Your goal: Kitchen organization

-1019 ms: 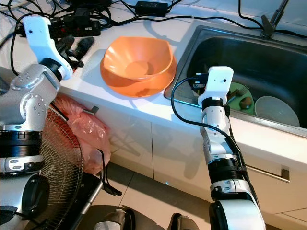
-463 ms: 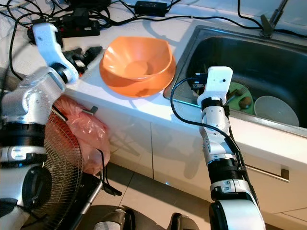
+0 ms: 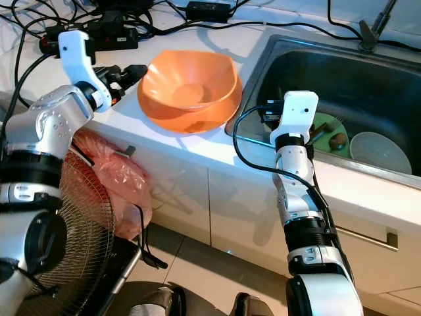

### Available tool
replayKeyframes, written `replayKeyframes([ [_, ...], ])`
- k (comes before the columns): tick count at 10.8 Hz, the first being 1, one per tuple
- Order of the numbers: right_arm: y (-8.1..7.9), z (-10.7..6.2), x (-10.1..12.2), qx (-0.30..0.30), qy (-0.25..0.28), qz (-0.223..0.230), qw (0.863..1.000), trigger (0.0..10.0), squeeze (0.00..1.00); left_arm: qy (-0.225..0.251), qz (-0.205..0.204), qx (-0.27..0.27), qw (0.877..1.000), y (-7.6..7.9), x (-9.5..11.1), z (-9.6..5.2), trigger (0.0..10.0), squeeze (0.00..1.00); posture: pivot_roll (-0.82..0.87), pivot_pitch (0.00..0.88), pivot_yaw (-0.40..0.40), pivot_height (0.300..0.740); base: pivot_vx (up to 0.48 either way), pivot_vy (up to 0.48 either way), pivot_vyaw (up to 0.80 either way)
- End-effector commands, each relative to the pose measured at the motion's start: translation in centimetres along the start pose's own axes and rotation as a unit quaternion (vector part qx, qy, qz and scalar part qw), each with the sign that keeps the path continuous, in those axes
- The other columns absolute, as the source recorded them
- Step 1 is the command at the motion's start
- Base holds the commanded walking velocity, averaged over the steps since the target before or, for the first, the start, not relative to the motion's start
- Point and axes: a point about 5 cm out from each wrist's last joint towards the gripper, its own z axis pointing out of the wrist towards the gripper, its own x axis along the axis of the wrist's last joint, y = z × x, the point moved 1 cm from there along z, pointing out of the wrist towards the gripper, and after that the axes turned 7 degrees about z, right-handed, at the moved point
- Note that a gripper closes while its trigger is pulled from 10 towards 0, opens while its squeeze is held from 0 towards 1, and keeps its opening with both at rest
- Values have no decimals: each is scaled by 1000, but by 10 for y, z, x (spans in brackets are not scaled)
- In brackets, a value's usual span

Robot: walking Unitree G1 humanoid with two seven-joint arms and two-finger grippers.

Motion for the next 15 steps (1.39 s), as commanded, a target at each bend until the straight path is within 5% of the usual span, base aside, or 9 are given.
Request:
replayKeyframes([
  [1,-1,3,5,-2,10,2,1000,10000,0,-1,18,-9,1000,1,5,2,10000,0,44,125,68,740,0,0,0],
  [12,-3,1,6,-5,15,4,1000,10000,0,-63,16,-59,996,29,-21,21,10000,0,18,112,90,740,0,0,0],
  [13,-3,1,6,-6,15,4,1000,10000,0,-63,13,-57,996,29,-22,21,6667,0,19,113,90,740,0,0,0],
  [14,-3,1,6,-6,15,4,1000,10000,0,-64,13,-58,996,29,-22,21,1961,0,19,114,90,740,0,0,0],
  [15,-3,1,6,-5,14,4,1000,10000,0,-63,13,-58,996,29,-23,21,0,0,19,116,89,740,0,0,0],
])
